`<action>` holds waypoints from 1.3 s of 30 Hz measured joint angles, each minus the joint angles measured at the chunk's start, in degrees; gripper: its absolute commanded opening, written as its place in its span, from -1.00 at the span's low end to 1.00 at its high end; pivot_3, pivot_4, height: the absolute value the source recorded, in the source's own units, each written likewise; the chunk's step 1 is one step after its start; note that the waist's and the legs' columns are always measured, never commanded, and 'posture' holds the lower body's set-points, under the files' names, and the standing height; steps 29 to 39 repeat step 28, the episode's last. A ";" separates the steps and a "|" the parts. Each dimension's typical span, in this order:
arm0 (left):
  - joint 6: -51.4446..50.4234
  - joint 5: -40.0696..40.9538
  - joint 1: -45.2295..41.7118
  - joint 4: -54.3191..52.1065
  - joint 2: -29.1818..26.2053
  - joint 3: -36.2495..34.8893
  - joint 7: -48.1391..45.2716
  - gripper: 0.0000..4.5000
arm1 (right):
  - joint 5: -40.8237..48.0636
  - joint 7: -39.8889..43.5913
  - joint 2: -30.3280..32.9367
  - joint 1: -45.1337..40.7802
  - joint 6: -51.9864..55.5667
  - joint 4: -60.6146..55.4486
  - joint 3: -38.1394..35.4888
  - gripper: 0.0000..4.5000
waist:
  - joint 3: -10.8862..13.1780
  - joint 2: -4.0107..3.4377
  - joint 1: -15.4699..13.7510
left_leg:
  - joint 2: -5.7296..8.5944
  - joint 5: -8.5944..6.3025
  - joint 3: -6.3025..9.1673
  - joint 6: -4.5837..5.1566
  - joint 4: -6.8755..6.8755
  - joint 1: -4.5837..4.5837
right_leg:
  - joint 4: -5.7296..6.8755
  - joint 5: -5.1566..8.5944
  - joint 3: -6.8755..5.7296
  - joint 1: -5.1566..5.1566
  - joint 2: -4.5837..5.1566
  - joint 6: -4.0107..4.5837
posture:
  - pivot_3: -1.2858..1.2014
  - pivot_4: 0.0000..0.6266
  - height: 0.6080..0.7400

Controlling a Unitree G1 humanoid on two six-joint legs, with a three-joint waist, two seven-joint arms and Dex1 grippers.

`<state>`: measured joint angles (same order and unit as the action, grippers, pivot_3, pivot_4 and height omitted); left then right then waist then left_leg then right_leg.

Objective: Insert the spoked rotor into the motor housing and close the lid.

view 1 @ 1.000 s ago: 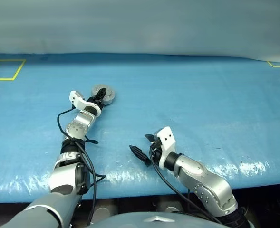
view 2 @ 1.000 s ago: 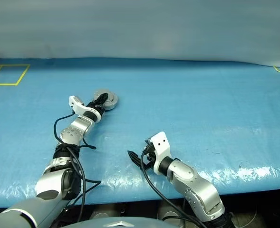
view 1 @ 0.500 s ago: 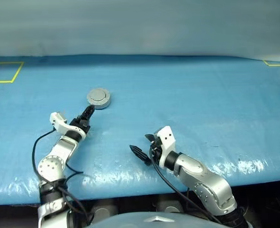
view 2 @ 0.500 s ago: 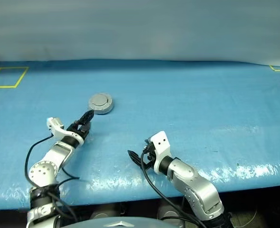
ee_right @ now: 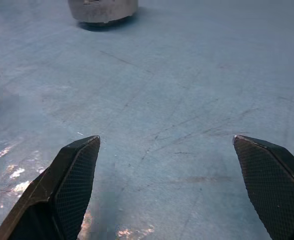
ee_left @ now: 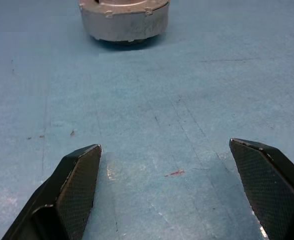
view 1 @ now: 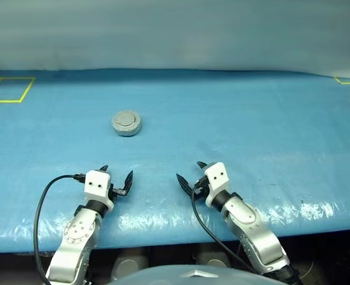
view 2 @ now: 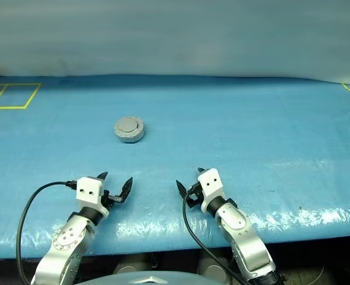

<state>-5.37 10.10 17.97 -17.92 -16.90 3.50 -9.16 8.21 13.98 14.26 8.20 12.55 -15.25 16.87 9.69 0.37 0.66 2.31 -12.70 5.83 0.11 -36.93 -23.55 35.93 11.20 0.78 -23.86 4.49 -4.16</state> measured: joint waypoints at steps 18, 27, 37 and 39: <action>13.96 -4.01 -3.39 9.64 4.34 -1.02 -3.77 0.99 | -0.05 -2.59 -7.37 5.22 -4.13 2.09 -6.14 1.00 | -0.02 -0.04 0.05 | -0.02 0.12 0.04 0.24 -0.04 0.04 | 0.04 0.01 -0.04 0.07 -0.02 0.01 | 0.03 -0.52 1.00; 13.69 -4.41 -3.64 10.54 5.24 -1.21 -3.90 0.99 | 1.02 -0.95 -7.42 5.21 -1.97 0.93 -6.15 1.00 | -0.02 -0.04 0.05 | -0.01 0.13 0.04 0.25 -0.05 0.04 | 0.04 0.01 -0.05 0.08 -0.03 0.01 | 0.03 -0.52 1.00; 13.69 -4.42 -3.65 10.68 5.24 -1.25 -3.95 0.99 | 1.01 -0.73 -7.39 5.21 -1.99 0.93 -6.15 1.00 | -0.02 -0.04 0.06 | -0.01 0.13 0.04 0.25 -0.05 0.04 | 0.04 0.01 -0.05 0.08 -0.03 0.01 | 0.03 -0.52 1.00; 13.69 -4.42 -3.65 10.68 5.24 -1.25 -3.95 0.99 | 1.01 -0.73 -7.39 5.21 -1.99 0.93 -6.15 1.00 | -0.02 -0.04 0.06 | -0.01 0.13 0.04 0.25 -0.05 0.04 | 0.04 0.01 -0.05 0.08 -0.03 0.01 | 0.03 -0.52 1.00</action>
